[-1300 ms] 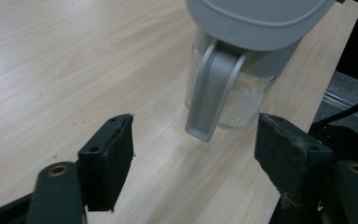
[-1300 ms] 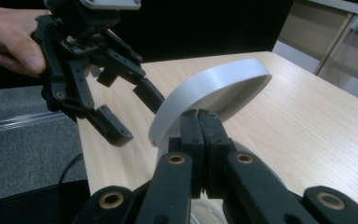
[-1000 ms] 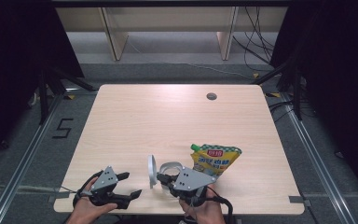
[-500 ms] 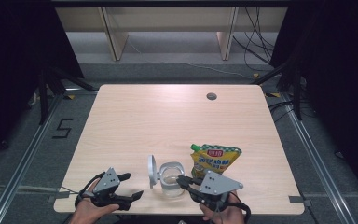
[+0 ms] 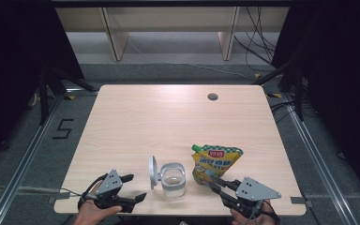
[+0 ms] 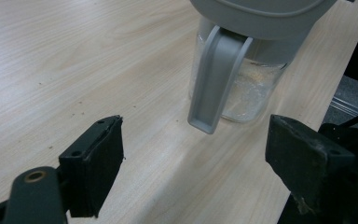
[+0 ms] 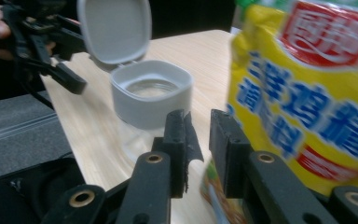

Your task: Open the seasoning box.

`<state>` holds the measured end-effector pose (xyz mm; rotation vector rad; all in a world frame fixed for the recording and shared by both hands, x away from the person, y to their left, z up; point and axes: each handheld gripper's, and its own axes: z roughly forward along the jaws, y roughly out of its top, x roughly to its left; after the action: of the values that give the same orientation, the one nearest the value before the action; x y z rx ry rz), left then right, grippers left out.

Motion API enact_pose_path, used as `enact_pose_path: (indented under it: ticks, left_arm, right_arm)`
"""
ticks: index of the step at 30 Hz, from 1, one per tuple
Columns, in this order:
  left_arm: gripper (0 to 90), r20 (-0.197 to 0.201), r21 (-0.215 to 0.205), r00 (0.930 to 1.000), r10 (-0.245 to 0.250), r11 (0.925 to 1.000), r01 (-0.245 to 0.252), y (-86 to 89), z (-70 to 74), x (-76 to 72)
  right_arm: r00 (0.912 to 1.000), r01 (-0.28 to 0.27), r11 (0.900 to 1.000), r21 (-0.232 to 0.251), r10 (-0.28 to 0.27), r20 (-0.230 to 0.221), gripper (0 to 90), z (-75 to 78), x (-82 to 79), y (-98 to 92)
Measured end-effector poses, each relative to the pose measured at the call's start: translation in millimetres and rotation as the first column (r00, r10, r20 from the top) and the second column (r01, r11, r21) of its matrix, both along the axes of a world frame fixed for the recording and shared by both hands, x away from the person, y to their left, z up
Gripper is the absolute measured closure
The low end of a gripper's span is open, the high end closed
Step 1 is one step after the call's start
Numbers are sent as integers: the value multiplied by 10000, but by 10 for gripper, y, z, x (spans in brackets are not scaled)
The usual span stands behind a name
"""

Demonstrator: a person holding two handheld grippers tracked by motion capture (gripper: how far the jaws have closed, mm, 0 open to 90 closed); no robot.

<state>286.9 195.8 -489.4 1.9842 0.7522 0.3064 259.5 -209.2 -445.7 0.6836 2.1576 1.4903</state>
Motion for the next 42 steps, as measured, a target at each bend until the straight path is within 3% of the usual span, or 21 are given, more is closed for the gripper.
enact_pose_path:
  ticks: [6, 7, 9, 10, 12, 17, 18, 19, 20, 22, 25, 26, 27, 28, 29, 31, 32, 33, 34, 35, 42]
  left_arm:
    - [184, 54, -21, 10000, 24, 10000, -24, 9, 8, 3]
    - [183, 275, 107, 9995, -132, 9999, 129, 20, 15, 23]
    - [181, 307, 145, 9994, -143, 9998, 139, 22, 16, 26]
    - [180, 31, -88, 10000, 30, 10000, -30, 2, 7, 6]
    - [180, -1, -98, 10000, -22, 9999, 22, -5, 3, 5]
    - [179, 190, 112, 9996, -200, 9997, 198, -15, 8, 11]
    - [179, 176, 70, 9995, -255, 9997, 254, -12, 7, 15]
    - [179, 172, 71, 9995, -263, 9996, 262, -9, 8, 16]
    - [179, 19, 48, 10000, -67, 10000, 67, -6, 10, 6]
    - [179, 173, 70, 9996, -234, 9997, 233, 0, 12, 21]
    - [179, 51, 44, 10000, -29, 10000, 28, 3, 12, 14]
    - [179, 3, -195, 10000, -4, 9998, 5, -11, 10, 5]
    - [179, 205, -73, 9997, -157, 9998, 159, -3, 14, 20]
    - [179, 185, -83, 9997, -136, 9999, 138, -4, 14, 18]
    - [179, 73, -132, 9999, -120, 9998, 121, -7, 11, 14]
    - [178, -29, -229, 10000, -63, 9997, 63, -19, 5, 6]
    - [178, 3, 46, 9999, -141, 9999, 141, -6, 10, 11]
    - [177, 18, -188, 9999, -164, 9997, 165, -27, 6, 7]
    - [176, 167, -13, 9992, -356, 9994, 357, -19, 9, 19]
    - [176, 163, 9, 9993, -330, 9995, 329, -23, 9, 16]
    - [175, 109, -89, 9994, -335, 9994, 336, -39, -3, 31]
  right_arm:
    - [9984, 513, 9987, 76, -511, -258, 766, -36, -19, -156]
    - [9972, 595, 9982, 52, -592, -454, 766, -47, -32, -212]
    - [9970, 698, 9975, -73, -700, -322, 764, -62, -24, -285]
    - [9966, 730, 9973, -11, -729, -380, 763, -72, -22, -303]
    - [9956, 818, 9966, -61, -820, -464, 758, -81, -21, -331]
    - [9937, 920, 9957, -113, -926, -637, 743, -146, 27, -429]
    - [9929, 829, 9965, -107, -835, -846, 738, -153, 28, -429]
    - [9952, 749, 9970, -195, -760, -615, 730, -180, 59, -444]
    - [9925, 785, 9966, -239, -804, -921, 727, -182, 46, -447]
    - [9917, 787, 9967, -194, -803, -1001, 721, -193, 53, -447]
    - [9928, 926, 9953, -300, -945, -730, 690, -210, 84, -488]
    - [9907, 894, 9953, -361, -926, -1001, 677, -213, 85, -500]
    - [9907, 894, 9953, -361, -926, -1001, 677, -213, 85, -500]
    - [9910, 1029, 9938, -412, -1060, -817, 658, -221, 99, -519]
    - [9837, 1264, 9916, -290, -1291, -1254, 619, -235, 88, -522]
    - [9822, 1389, 9897, -355, -1422, -1226, 532, -276, 158, -565]
    - [9822, 1389, 9897, -355, -1422, -1226, 532, -276, 158, -565]
    - [9809, 1400, 9898, -252, -1421, -1330, 497, -279, 162, -578]
    - [9823, 1516, 9882, -230, -1532, -1081, 437, -283, 185, -597]
    - [9805, 1449, 9894, -89, -1448, -1327, 404, -295, 200, -590]
    - [9722, 1709, 9852, 93, -1671, -1641, 275, -361, 300, -599]
